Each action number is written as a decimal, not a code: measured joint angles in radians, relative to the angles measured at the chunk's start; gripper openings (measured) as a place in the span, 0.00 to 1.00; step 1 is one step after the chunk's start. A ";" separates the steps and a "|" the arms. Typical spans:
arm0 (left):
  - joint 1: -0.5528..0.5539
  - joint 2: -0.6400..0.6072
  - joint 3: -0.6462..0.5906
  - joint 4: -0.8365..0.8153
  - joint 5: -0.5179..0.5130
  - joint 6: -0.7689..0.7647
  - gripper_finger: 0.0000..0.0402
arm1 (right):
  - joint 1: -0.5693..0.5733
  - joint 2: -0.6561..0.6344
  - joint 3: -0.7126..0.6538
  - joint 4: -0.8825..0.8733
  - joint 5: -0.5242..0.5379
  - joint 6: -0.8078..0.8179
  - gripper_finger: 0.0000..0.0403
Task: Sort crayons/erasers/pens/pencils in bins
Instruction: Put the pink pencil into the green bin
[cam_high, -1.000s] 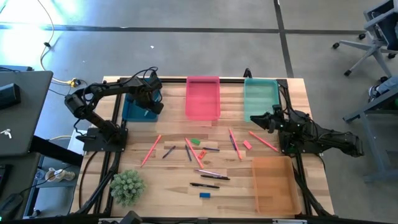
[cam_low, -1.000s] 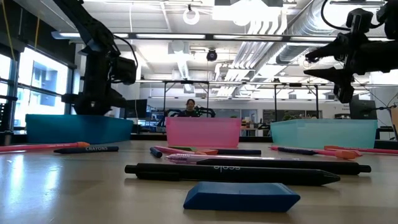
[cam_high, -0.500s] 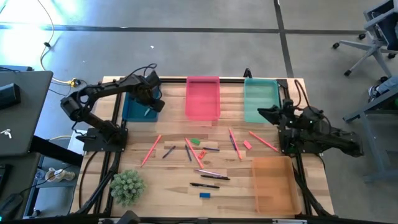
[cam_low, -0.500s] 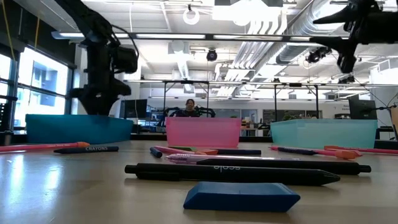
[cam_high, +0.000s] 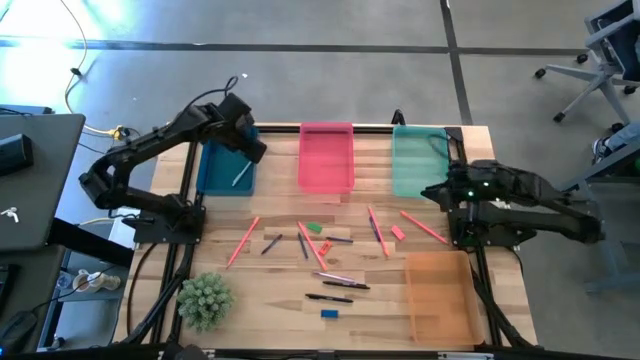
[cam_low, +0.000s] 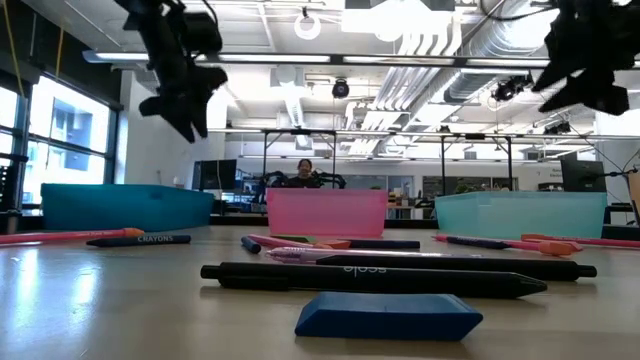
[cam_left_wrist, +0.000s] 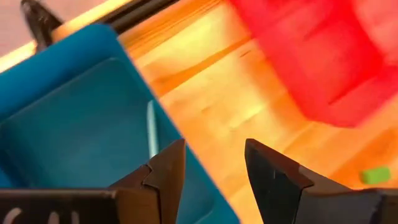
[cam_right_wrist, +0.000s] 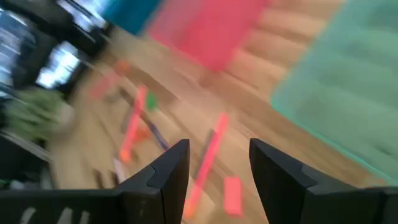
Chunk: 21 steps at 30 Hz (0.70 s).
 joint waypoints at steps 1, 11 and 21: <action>-0.006 -0.012 0.000 0.000 0.013 -0.004 0.39 | 0.000 0.030 0.010 -0.026 -0.005 -0.013 0.40; -0.158 -0.098 -0.031 -0.014 0.031 -0.028 0.39 | 0.000 0.284 0.026 -0.047 -0.071 -0.085 0.40; -0.339 -0.133 -0.069 -0.006 0.028 -0.129 0.39 | 0.020 0.486 0.026 -0.021 -0.060 -0.103 0.40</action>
